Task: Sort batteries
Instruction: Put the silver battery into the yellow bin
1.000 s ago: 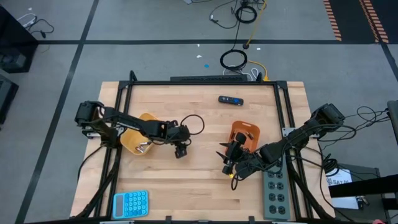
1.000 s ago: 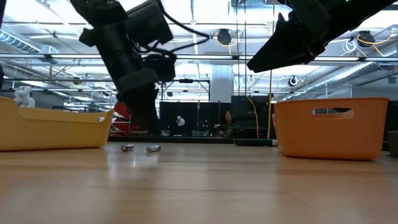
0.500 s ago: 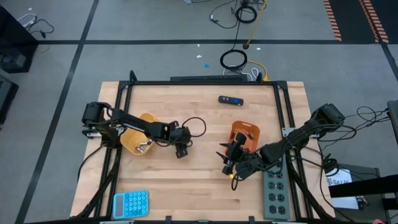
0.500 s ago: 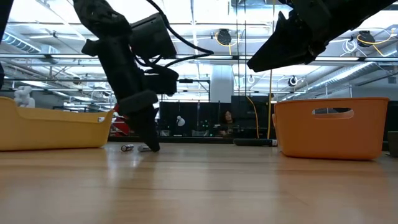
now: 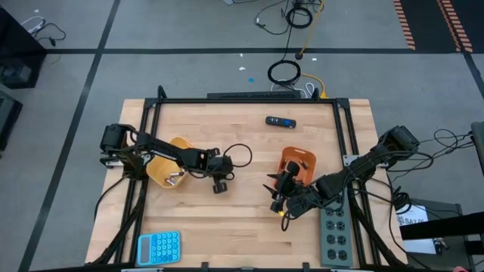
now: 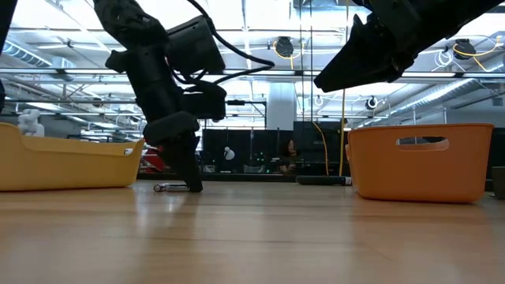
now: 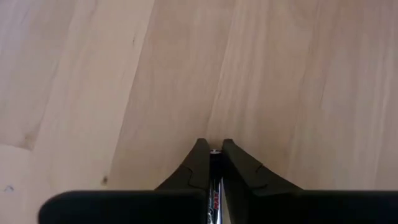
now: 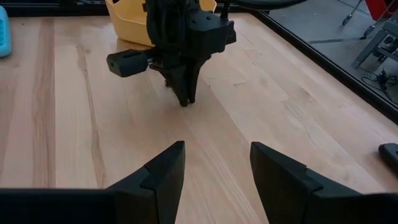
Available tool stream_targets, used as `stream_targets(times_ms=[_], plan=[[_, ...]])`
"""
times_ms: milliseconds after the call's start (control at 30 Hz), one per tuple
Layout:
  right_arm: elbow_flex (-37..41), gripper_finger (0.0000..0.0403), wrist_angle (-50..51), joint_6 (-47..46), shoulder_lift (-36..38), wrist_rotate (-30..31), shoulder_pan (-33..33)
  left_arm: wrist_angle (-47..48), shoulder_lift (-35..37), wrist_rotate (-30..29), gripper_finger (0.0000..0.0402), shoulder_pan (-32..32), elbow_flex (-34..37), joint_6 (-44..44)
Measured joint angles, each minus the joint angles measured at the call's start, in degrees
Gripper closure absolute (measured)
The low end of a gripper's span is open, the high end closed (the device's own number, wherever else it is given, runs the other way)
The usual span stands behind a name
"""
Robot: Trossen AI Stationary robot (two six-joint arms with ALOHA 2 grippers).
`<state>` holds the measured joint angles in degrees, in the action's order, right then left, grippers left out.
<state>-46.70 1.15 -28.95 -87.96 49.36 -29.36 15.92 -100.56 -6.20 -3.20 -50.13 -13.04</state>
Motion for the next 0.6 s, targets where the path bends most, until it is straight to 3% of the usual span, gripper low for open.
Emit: stream_targets(times_ms=[333, 600], plan=[[0.0, 0.0229, 0.36, -0.61, 0.0, 0.0, 0.0, 3.51, 6.3, 0.44, 0.0378, -0.35, -1.97, 1.95], [0.0, 0.0229, 0.46, -0.63, -0.01, 0.0, -0.71, 14.17, 14.9, -1.92, 0.0378, -1.96, -3.87, 1.29]])
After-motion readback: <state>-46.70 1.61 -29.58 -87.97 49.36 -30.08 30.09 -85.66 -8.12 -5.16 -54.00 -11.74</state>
